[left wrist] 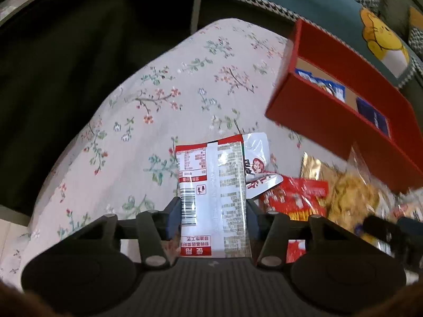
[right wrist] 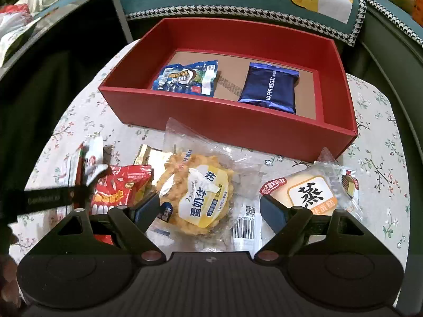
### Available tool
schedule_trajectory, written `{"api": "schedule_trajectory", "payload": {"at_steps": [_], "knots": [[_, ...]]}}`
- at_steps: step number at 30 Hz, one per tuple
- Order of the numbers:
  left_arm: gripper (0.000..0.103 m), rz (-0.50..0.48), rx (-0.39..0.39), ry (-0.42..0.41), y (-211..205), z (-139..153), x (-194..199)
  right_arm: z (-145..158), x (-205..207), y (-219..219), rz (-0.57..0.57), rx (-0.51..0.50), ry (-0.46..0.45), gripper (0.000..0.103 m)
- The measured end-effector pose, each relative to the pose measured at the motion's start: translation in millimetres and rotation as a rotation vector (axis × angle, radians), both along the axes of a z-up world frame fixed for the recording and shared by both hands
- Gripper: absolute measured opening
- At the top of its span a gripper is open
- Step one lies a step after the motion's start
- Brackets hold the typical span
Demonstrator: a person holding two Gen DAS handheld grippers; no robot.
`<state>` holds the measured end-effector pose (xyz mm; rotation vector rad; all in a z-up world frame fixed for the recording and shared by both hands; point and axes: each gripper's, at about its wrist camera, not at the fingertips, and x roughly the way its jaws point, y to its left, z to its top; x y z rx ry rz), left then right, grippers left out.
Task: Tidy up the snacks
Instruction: 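Grasp long white-and-red packet with left tool while right tool moves toward yellow pastry bag, then lift long packet with left tool while right tool closes on yellow pastry bag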
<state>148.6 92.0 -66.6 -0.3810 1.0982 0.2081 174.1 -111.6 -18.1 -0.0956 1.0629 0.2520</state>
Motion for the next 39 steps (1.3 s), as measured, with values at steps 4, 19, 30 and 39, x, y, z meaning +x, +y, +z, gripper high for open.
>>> {"api": "schedule_trajectory", "payload": {"at_steps": [4, 19, 30, 39], "knots": [[0.066, -0.049, -0.010, -0.008, -2.0, 6.0, -14.4, 1.9, 0.4, -0.2, 0.001, 0.014, 0.003, 0.087], [0.089, -0.108, 0.023, 0.017, -8.7, -2.8, -20.5, -20.4, 12.1, 24.0, 0.006, -0.012, 0.041, 0.095], [0.089, -0.080, -0.034, 0.007, 8.1, -0.7, -25.4, -11.0, 2.2, 22.1, 0.088, -0.054, -0.003, 0.062], [0.093, -0.113, 0.124, -0.003, -22.4, -7.0, -24.1, -11.9, -4.0, 15.1, 0.080, -0.039, 0.025, 0.070]]}}
